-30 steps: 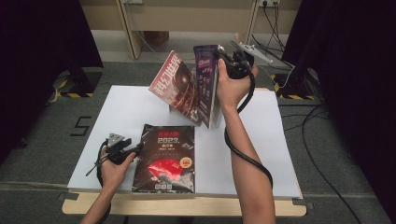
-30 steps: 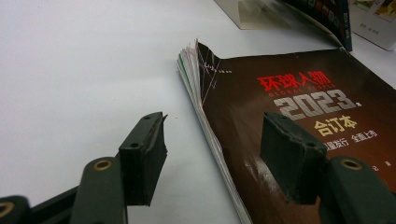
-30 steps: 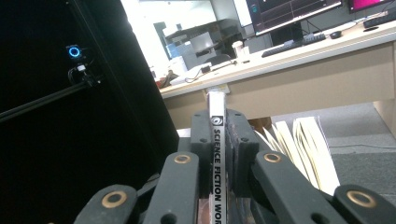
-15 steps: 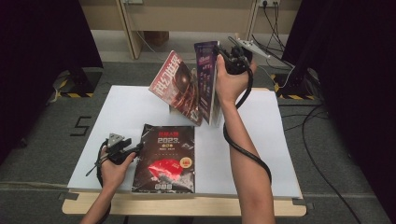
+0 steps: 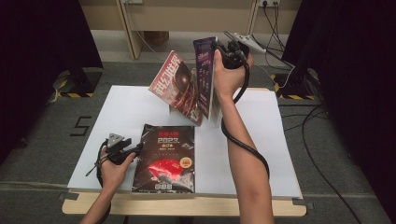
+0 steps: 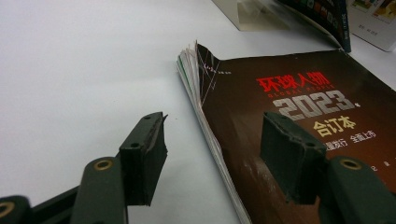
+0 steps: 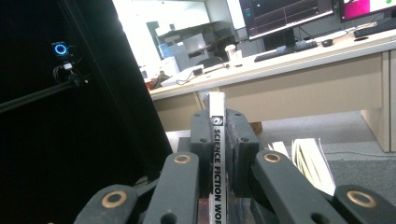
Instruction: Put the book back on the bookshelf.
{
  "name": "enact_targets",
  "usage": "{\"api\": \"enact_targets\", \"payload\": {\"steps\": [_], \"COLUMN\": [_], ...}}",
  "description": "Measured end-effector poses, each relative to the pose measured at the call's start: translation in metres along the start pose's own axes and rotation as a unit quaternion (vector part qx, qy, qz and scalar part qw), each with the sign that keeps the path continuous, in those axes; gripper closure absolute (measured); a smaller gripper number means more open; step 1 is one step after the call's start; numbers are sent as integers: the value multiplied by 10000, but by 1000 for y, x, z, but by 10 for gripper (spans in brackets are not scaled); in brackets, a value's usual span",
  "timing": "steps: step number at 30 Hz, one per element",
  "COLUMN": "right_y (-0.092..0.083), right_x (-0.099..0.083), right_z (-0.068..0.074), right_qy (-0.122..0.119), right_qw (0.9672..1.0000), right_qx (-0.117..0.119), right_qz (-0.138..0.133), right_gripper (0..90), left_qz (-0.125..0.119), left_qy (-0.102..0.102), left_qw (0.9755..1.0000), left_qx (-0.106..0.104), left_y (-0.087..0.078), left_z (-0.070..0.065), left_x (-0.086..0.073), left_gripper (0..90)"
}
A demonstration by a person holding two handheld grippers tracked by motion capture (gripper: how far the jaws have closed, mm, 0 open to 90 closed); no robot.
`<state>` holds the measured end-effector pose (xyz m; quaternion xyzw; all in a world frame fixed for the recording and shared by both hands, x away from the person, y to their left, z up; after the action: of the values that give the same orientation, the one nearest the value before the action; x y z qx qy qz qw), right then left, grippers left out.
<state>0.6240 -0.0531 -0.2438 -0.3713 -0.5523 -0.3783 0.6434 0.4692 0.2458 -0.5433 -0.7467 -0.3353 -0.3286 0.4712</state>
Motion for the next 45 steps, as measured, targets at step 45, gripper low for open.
{"api": "enact_targets", "payload": {"steps": [45], "right_y": [17], "right_x": [18], "right_z": [19], "right_qy": [-102], "right_qw": [9996], "right_qx": [125], "right_qz": [-239], "right_gripper": [837], "left_qz": [-3], "left_qy": [-30], "left_qw": [10000], "left_qx": [-12], "left_y": [0], "left_z": [1], "left_x": [0], "left_gripper": [399]}}
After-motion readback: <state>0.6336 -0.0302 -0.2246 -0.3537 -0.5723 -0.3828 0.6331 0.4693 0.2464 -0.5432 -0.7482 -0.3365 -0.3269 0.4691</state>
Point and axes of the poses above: each handheld gripper's, and its own axes: y roughly forward along the jaws, x roughly out of its top, z roughly to its left, the point moved 9 cm from there along y, roughly forward along the jaws, and after that the axes turned 12 degrees about -y, right-handed, at the moved point
